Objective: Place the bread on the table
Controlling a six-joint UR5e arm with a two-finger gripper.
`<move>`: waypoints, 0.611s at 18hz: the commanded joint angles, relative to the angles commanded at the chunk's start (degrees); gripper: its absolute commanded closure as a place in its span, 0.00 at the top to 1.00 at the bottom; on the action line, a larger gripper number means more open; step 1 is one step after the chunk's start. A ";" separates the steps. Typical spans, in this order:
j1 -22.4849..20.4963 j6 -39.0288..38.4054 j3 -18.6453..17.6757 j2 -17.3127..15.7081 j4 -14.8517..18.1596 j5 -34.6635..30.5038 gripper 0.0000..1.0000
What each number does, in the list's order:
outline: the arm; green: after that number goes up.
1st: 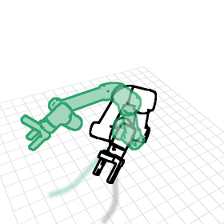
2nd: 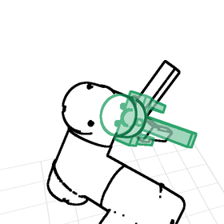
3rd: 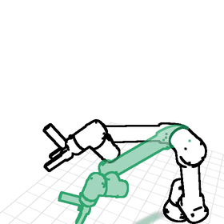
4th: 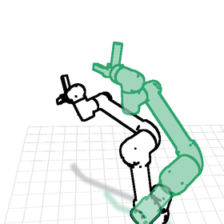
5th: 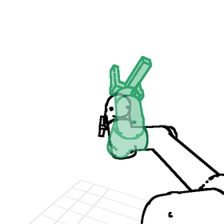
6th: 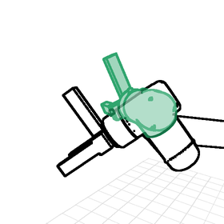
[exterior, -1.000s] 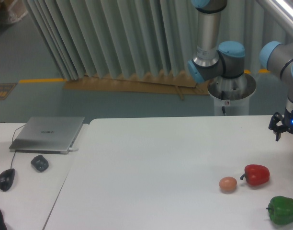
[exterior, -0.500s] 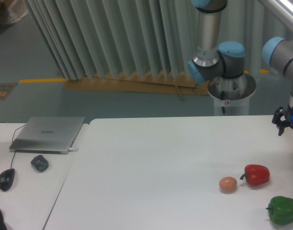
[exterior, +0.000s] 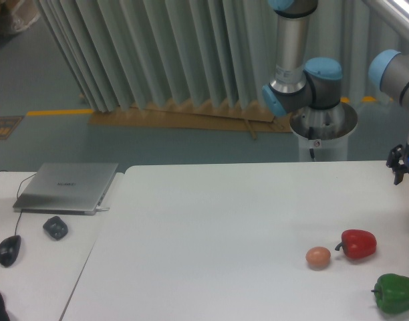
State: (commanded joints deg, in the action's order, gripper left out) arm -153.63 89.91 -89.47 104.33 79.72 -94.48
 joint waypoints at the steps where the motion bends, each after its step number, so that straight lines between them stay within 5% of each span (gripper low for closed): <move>1: -0.26 0.61 0.09 0.00 0.61 0.00 1.00; 6: -4.04 7.65 -1.05 -1.13 3.23 0.00 1.00; 8: -9.55 0.12 -0.79 -2.63 7.72 0.35 1.00; 11: -21.33 -7.10 -0.44 -2.64 8.35 5.85 1.00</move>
State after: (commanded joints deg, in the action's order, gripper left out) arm -174.96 82.81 -89.91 101.69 88.07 -88.63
